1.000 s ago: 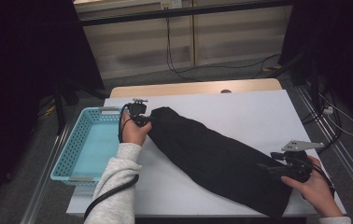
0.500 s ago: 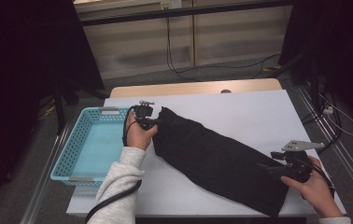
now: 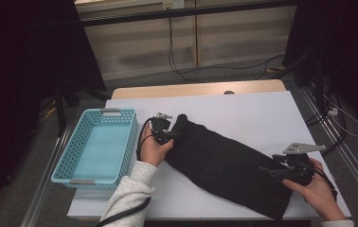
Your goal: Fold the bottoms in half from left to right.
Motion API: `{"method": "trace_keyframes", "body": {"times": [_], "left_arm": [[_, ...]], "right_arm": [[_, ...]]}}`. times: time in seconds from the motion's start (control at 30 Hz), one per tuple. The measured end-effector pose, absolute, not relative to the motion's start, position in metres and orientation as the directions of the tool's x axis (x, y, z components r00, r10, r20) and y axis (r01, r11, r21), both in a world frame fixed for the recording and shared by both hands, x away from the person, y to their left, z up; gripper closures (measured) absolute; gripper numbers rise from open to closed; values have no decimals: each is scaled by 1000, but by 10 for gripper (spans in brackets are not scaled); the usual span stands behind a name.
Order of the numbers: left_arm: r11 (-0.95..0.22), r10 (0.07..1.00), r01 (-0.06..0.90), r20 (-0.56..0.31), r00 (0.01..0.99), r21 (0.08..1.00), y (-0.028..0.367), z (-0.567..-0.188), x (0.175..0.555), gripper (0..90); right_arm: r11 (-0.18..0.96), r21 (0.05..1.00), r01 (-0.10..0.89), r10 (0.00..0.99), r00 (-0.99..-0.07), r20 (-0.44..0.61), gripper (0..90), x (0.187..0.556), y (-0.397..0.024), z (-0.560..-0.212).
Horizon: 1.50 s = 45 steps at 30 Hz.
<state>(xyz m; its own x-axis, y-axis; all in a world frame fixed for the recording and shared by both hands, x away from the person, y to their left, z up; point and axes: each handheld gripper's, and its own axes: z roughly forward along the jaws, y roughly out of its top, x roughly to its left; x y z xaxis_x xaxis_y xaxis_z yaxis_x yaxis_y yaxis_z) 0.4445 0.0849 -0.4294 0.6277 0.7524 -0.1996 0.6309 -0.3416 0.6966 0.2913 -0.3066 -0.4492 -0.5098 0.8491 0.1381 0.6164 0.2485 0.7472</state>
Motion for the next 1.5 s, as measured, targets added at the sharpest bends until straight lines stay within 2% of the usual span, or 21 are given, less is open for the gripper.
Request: {"method": "trace_keyframes", "body": {"times": [0.33, 1.5], "left_arm": [[-353, 728, 628, -218, 650, 693, 75, -443, 435, 862], [-330, 681, 628, -283, 675, 705, 59, -433, 426, 862]], "right_arm": [[253, 744, 618, 845, -516, 142, 244, 292, -304, -450], [238, 759, 607, 847, -511, 144, 225, 290, -303, -447]]}}
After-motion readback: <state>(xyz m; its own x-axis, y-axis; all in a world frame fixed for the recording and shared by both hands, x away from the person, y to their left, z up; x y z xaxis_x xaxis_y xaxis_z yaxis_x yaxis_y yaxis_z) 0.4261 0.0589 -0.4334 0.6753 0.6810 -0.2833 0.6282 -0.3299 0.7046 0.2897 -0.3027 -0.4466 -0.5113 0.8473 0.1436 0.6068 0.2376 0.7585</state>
